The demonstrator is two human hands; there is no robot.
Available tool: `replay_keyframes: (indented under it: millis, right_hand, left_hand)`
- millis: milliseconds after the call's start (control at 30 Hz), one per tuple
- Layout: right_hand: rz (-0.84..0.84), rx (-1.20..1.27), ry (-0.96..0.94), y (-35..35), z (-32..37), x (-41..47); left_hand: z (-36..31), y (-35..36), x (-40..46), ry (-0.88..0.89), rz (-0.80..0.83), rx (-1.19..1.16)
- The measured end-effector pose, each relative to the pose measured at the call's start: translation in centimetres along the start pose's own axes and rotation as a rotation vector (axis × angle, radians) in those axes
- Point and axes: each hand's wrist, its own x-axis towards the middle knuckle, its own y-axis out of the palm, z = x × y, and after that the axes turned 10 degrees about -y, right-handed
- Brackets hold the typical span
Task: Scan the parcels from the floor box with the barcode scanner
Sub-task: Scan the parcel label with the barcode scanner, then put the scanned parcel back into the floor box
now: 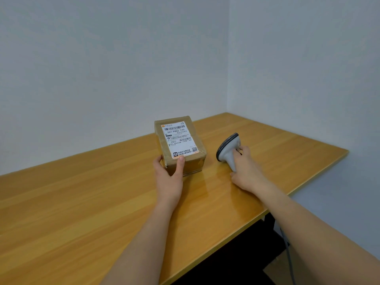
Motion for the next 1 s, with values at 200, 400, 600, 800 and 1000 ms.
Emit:
replay_keyframes:
  millis: [200,400,600,800,1000]
  right_hand:
    - [-0.010,-0.057,-0.013,0.0,0.0,-0.1]
    - [-0.029,-0.023,-0.047,-0.2,-0.2,-0.6]
    - [0.040,0.094,-0.037,-1.2,-0.4,-1.1]
    - [0.015,0.179,-0.065,-3.7,-0.5,-2.4]
    - [-0.032,0.324,-0.133,-7.5,0.4,-4.3]
  left_hand:
    - [0.1,0.0,0.0,-0.008,0.010,-0.001]
    - [0.1,-0.2,0.0,-0.016,0.023,-0.026]
    - [-0.6,-0.5,-0.5,-0.055,0.046,-0.119]
    - [-1.0,-1.0,-1.1,-0.128,0.034,-0.277]
    - [-3.2,-0.3,-2.7,-0.123,0.098,-0.438]
